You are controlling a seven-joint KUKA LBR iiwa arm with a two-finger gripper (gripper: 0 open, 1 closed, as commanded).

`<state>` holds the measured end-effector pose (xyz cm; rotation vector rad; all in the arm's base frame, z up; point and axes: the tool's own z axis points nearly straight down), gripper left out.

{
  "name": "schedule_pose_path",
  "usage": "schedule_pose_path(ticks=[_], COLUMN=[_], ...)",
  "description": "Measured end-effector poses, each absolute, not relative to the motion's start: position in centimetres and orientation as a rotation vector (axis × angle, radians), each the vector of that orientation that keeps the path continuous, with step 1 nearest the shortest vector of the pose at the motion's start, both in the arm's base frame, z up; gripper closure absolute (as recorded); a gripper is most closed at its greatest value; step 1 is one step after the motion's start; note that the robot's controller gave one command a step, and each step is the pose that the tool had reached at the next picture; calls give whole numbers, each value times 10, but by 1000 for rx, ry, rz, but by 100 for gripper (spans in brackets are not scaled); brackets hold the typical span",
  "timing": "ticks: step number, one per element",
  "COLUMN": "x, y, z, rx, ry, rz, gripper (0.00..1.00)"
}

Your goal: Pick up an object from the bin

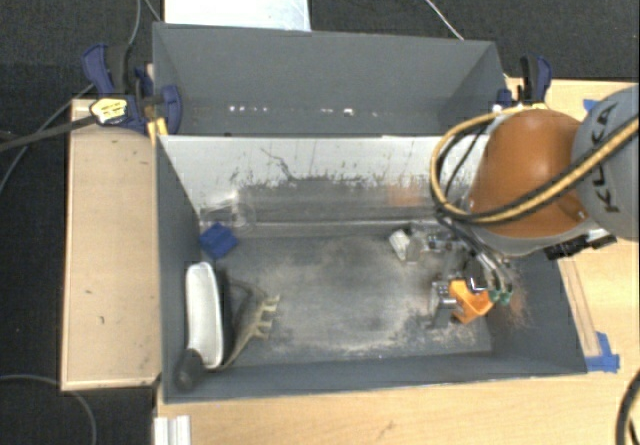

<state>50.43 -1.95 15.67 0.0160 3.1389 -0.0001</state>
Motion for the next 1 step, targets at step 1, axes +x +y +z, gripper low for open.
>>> schedule_pose_path(ticks=[1], x=[504], y=[-19], z=[157], rx=[15], ry=[3139], rz=[0], gripper=[0])
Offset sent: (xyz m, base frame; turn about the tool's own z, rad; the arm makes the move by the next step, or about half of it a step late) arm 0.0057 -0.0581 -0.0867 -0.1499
